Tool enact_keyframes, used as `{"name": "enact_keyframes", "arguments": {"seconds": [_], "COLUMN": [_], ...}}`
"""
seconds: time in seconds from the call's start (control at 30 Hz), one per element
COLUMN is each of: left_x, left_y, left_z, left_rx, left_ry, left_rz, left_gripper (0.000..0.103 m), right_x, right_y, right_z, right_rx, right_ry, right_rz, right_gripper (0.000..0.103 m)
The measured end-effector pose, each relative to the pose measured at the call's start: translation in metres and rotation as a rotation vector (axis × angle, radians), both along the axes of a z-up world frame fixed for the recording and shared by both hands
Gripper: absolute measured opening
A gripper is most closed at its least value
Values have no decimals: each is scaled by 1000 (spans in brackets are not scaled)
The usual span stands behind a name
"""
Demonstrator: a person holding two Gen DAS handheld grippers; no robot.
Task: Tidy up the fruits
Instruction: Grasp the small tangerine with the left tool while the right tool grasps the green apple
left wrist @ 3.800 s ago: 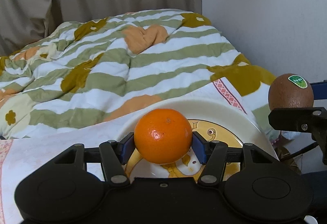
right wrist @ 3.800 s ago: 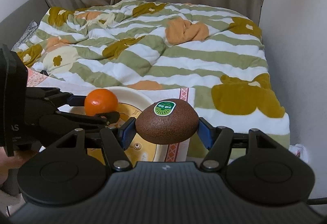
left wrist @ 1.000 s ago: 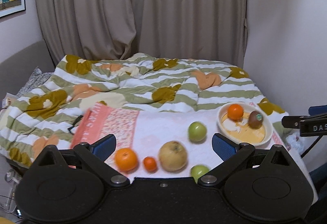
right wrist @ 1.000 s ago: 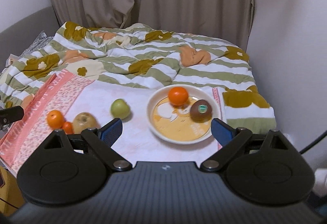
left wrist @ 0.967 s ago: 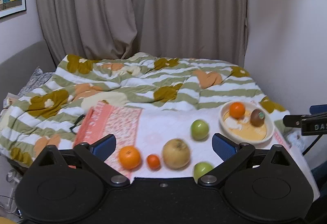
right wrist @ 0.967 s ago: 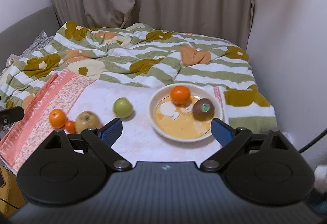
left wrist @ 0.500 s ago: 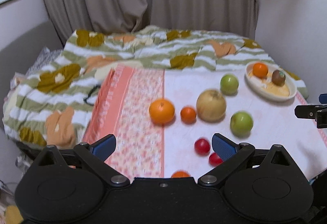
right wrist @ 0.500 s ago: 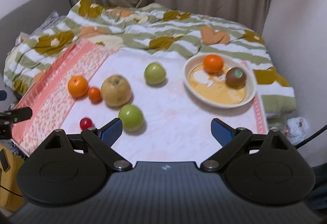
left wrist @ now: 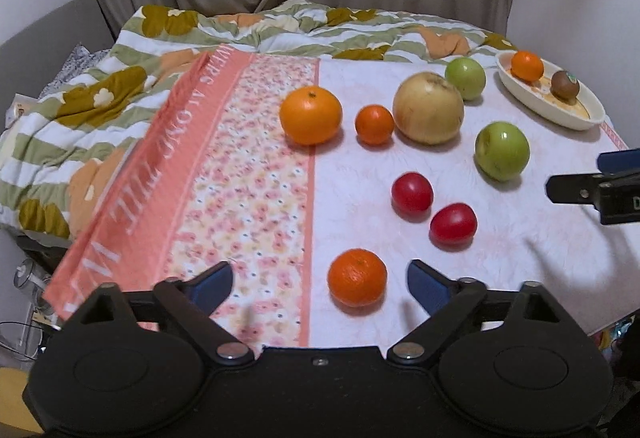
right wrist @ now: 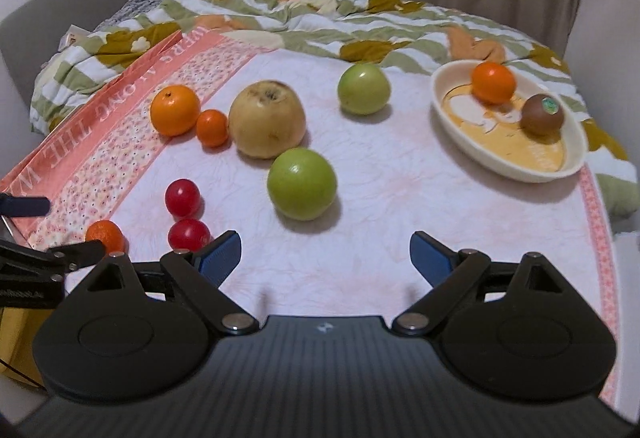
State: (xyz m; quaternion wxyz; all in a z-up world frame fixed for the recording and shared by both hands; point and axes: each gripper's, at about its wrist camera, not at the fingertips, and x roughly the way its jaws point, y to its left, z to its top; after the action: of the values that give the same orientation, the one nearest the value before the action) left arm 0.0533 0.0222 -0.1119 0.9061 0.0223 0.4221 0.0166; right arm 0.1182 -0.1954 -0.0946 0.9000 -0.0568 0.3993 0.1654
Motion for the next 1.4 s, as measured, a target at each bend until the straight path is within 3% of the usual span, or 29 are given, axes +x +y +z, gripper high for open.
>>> {"name": "enact_keyframes", "arguments": {"seconds": [0.43,0.6,0.87,0.93,1.07,1.4], "left_x": [5,7,6,5,3,-4], "left_y": [-12,-15,-12,-10,-3,4], "left_z": [-21,-21,-20,-20,-18,0], "left_rx": [-22,-11,-10,-13,-17,-22], "left_ry": [9,2,6,7,4,-27], "left_rz": [-40,-46,-40,-36,-27,-17], "left_gripper": [40,40,39,39,39,39], "right_x": [25,35,47,50,55,48], "right_y": [15,20,30,32,35,35], "right_z": [-21,-24,-27,-28,-31,-16], "right_rx": [-12,-8,-9,-10,-17,-9], "right_ry": [-3,-9,-5,-2,7,-8], "right_rz": [46,53,58,54,47,26], "right_gripper": [103,103,93,88,68,67]}}
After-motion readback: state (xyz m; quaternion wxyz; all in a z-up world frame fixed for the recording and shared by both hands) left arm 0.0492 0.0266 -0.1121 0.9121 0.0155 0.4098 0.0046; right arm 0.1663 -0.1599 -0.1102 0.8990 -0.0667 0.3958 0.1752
